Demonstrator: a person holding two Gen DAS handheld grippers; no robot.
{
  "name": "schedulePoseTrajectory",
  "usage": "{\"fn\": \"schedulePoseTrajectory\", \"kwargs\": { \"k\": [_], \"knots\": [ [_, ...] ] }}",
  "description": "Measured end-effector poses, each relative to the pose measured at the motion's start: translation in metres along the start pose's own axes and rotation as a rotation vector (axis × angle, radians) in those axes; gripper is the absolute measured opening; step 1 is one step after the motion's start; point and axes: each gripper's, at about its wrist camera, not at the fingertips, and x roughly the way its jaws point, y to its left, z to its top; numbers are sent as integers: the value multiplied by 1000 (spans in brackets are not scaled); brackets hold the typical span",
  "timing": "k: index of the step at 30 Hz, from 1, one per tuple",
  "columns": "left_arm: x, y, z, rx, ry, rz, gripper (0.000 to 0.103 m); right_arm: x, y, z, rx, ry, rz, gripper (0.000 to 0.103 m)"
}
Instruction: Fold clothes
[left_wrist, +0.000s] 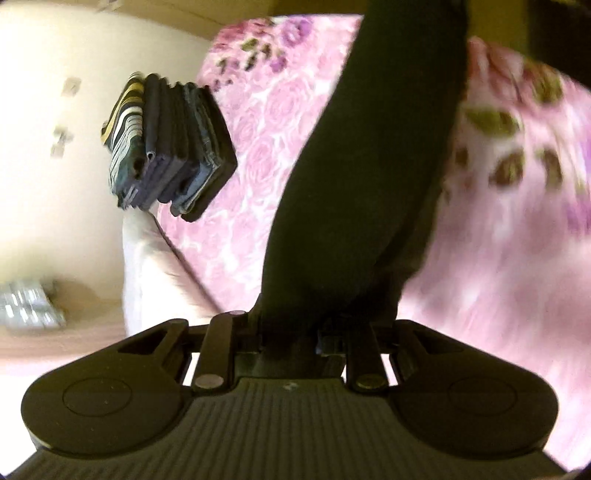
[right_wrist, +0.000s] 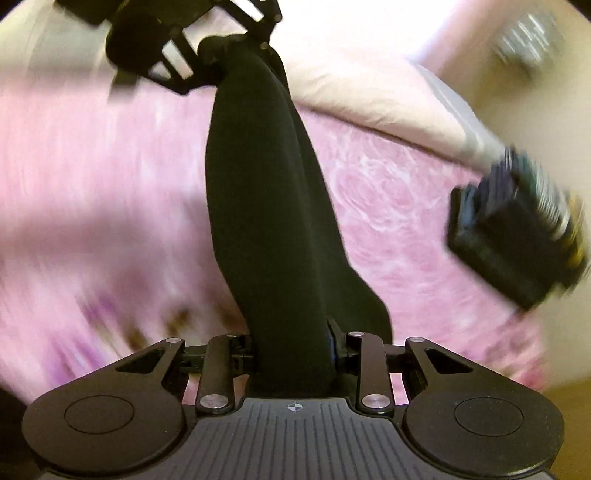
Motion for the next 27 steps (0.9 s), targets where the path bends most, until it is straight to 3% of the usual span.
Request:
{"fn": "schedulePoseTrajectory", "kwargs": {
  "k": [4,7,10,13,16,18,20,21,23,27],
  "knots": [
    [-11,41,-3,249,88,-76,20,4,-1,10,366,-138,223,29],
    [0,62,15,409,151,-171,22,21,-8,1,581,-206,402,29],
    [36,72,50,515,192,-262,23,47,-25,-17,763,-239,555,29],
    [88,73,96,602,173,-329,23,77,-59,-51,927,-222,635,29],
    [150,73,157,616,124,-348,23,107,-106,-95,1080,-194,679,29],
    [184,75,200,564,92,-343,24,123,-140,-125,1161,-177,682,29],
    [207,80,240,470,50,-335,35,134,-173,-152,1236,-162,693,29],
    [212,85,253,420,23,-337,42,139,-190,-165,1269,-148,693,29],
    [216,97,276,318,-35,-346,45,148,-216,-184,1315,-108,694,30],
    [199,138,278,-21,-96,-429,50,156,-243,-195,1278,-9,703,36]
  ]
}}
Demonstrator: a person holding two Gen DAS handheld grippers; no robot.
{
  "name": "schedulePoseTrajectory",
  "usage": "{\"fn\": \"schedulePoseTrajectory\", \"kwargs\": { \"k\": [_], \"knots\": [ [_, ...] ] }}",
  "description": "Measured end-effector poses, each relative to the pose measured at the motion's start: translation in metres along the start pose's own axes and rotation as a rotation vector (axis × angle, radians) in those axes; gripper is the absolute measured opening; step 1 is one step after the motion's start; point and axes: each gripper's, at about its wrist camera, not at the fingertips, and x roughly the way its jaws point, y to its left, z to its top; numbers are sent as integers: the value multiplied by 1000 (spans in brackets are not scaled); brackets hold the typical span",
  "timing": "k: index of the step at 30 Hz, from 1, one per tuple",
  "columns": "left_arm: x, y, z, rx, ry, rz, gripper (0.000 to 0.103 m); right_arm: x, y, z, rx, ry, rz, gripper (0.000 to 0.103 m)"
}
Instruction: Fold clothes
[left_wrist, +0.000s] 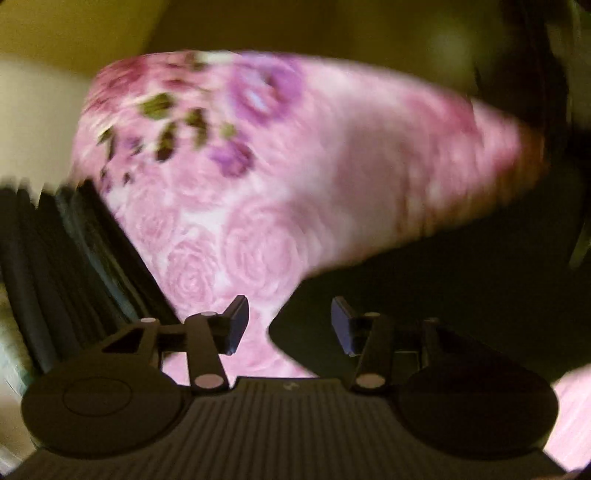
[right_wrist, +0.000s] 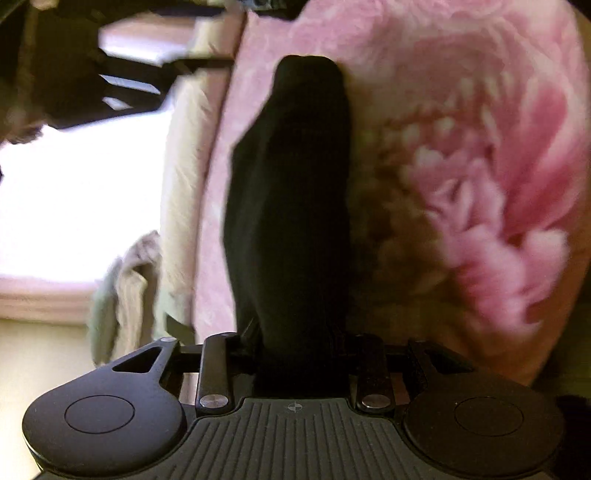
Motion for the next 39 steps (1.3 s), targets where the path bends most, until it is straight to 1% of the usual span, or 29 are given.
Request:
{"fn": "schedulePoseTrajectory", "kwargs": {
  "k": [1,3,4,6,8,11,13,15,17,18,20,22,23,25,28,29,30,32,34,37,38,39],
  "knots": [
    [-10,5,-10,-99,-22,-9,50,-1,0,4,0,26,-9,40],
    [-31,8,-35,-303,-58,-24,51,-5,7,13,-36,78,-32,51],
    [-41,6,-52,-408,-66,-28,53,-8,10,16,-60,101,-42,60],
    [-57,-4,-86,-609,-64,-21,56,-15,17,27,-111,149,-60,73],
    [-64,-27,-120,-777,-5,9,56,-21,23,37,-167,197,-85,73],
    [-64,-76,-163,-1017,89,11,56,-34,31,50,-267,213,-125,73],
    [-62,-117,-184,-1163,132,-22,56,-40,37,61,-299,191,-153,73],
    [-59,-154,-197,-1305,151,-68,56,-38,48,78,-330,167,-186,73],
    [-57,-189,-205,-1447,144,-120,56,-34,60,96,-369,142,-219,73],
    [-57,-205,-208,-1501,136,-142,56,-29,66,103,-395,137,-235,73],
    [-58,-232,-208,-1576,100,-168,56,-14,79,115,-442,143,-269,73],
    [-52,-253,-207,-1632,64,-205,56,-5,87,124,-485,159,-305,73],
    [-49,-260,-207,-1660,50,-210,56,-1,89,127,-502,166,-323,73],
    [-42,-272,-207,-1725,24,-209,56,6,88,133,-521,180,-361,74],
    [-30,-281,-204,-1766,37,-170,53,24,82,145,-500,195,-408,74],
    [-24,-284,-202,-1763,67,-151,50,29,81,148,-494,201,-422,74],
    [-18,-285,-201,-1765,100,-135,45,35,81,152,-501,211,-435,74],
    [-6,-288,-200,-1794,150,-116,46,46,85,158,-543,245,-439,74],
    [3,-289,-198,-1837,190,-100,49,59,91,163,-605,301,-435,74],
    [9,-287,-186,-1861,272,-44,54,75,90,172,-682,383,-432,74],
    [9,-287,-182,-1885,304,-19,54,79,88,176,-704,415,-421,75],
    [7,-286,-178,-1916,337,8,54,82,85,179,-724,445,-407,81]
  ]
}}
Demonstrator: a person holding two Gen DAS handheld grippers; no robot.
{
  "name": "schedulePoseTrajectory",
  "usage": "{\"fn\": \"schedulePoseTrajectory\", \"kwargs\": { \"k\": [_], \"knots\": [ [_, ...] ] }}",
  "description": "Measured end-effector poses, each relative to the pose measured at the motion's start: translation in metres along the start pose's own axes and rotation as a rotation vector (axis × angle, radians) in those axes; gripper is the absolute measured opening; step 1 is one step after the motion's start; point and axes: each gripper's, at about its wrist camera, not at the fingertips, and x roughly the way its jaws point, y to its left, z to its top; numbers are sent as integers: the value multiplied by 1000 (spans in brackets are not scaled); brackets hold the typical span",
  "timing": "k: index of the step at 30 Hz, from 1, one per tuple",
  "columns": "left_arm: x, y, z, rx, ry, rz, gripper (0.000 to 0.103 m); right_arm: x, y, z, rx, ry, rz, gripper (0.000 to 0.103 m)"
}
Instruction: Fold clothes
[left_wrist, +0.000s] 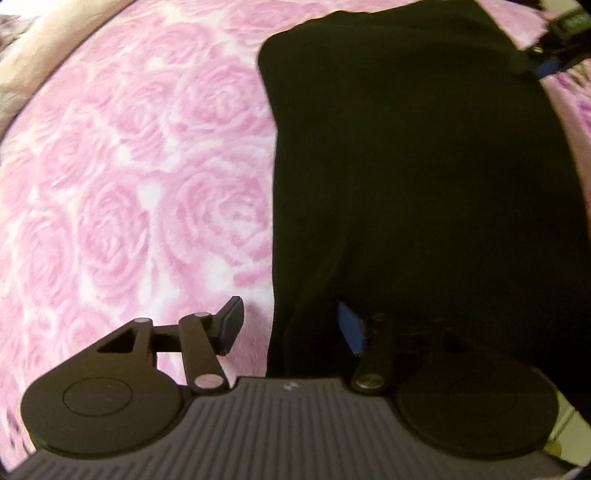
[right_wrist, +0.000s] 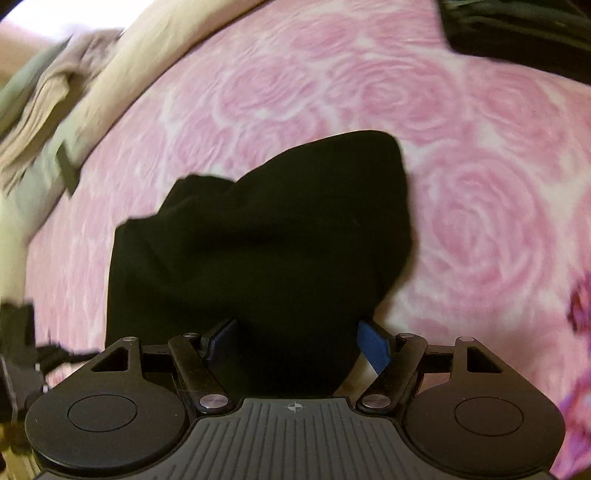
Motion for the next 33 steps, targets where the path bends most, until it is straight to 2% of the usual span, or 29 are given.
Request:
{"fn": "schedulePoseTrajectory", "kwargs": {
  "k": [2,3,5,7,9,10,12,15,17,19,20,22,25,28,30,31,32,33],
  "knots": [
    [-7,-7,-4,-86,-1,62,50,3,-8,4,-53,34,37,83],
    [-14,-10,-8,-135,-9,89,43,2,-9,6,-92,46,49,83],
    [-36,-20,-19,-222,-38,154,45,-9,-5,6,-212,61,61,83],
    [-62,-34,-33,-289,-73,213,56,-24,6,1,-398,66,61,83],
    [-87,-54,-48,-321,-113,254,66,-34,23,-12,-649,54,13,83],
    [-97,-69,-56,-300,-128,274,72,-36,33,-24,-813,40,-30,83],
    [-107,-103,-66,-219,-146,307,77,-39,50,-49,-1142,10,-111,83],
    [-110,-162,-71,-39,-179,352,79,-31,59,-94,-1609,-42,-204,83],
    [-102,-202,-74,81,-206,367,80,-21,54,-117,-1843,-74,-238,83],
    [-91,-239,-74,184,-226,359,90,-12,49,-141,-2076,-108,-273,83],
    [-86,-254,-73,214,-231,357,92,-7,46,-149,-2158,-117,-282,83],
    [-75,-281,-69,257,-237,355,92,2,38,-158,-2260,-101,-287,83],
    [-60,-301,-58,230,-235,366,92,16,24,-172,-2415,-86,-285,83],
    [-45,-311,-48,186,-201,431,92,30,7,-184,-2565,-176,-253,83],
    [-32,-316,-45,183,-163,478,92,37,6,-186,-2570,-261,-235,83],
    [-27,-317,-44,185,-147,496,92,38,10,-184,-2538,-272,-209,81],
    [-23,-317,-42,187,-132,513,92,36,18,-182,-2484,-264,-171,73],
    [-19,-316,-40,190,-118,534,92,34,27,-178,-2422,-234,-142,44]
  ]
}}
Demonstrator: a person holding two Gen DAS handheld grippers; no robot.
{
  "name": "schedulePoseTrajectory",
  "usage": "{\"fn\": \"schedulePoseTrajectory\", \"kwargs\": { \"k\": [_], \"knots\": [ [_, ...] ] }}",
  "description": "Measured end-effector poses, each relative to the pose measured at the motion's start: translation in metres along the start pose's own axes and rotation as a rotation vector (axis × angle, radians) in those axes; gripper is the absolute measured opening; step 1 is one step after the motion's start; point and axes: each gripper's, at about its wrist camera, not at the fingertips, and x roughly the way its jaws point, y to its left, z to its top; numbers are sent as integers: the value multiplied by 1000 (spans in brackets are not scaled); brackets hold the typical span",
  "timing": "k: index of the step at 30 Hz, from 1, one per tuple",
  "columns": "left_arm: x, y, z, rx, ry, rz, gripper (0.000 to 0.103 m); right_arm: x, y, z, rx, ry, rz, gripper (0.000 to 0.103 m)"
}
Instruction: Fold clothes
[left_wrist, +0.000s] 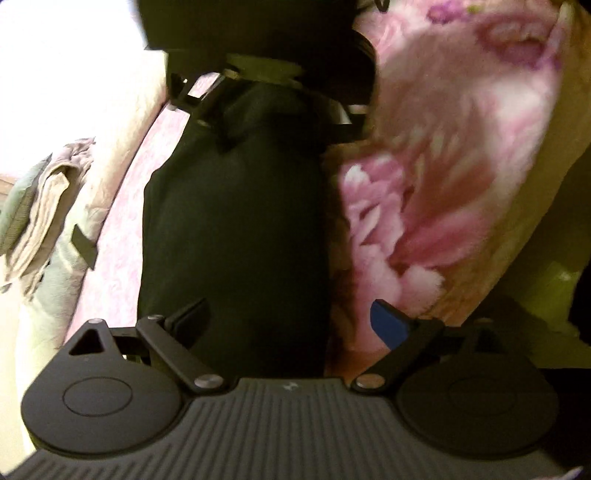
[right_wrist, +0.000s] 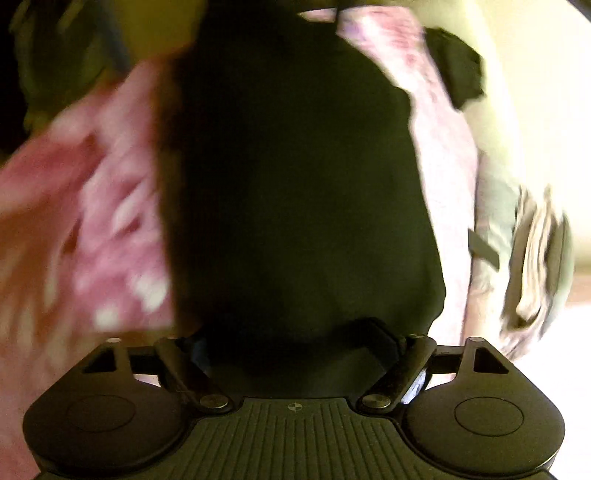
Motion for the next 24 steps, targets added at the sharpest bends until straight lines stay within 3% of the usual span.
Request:
{"fn": "schedulePoseTrajectory", "kwargs": {
  "k": [3,6,9,11,13,14,16,18,24],
  "knots": [
    [9,5,2,18,44,56,92,-12,-29,13,109,13,49,30],
    [17,19,-3,27,73,93,91,-29,-54,22,187,10,58,27],
    [25,38,-10,16,101,100,78,-44,-73,21,228,11,47,27],
    [26,49,-14,2,106,44,72,-49,-75,15,238,13,50,27],
    [21,55,-18,11,98,25,58,-53,-65,12,225,18,47,28],
    [18,59,-21,14,93,21,56,-53,-59,10,217,21,37,31],
    [12,69,-26,4,79,11,50,-54,-46,2,204,27,11,69],
    [8,78,-30,-12,68,-6,48,-58,-34,-3,191,-7,-30,89],
    [-1,108,-39,-32,11,-46,46,-22,-2,2,38,-25,-104,89]
  ]
}}
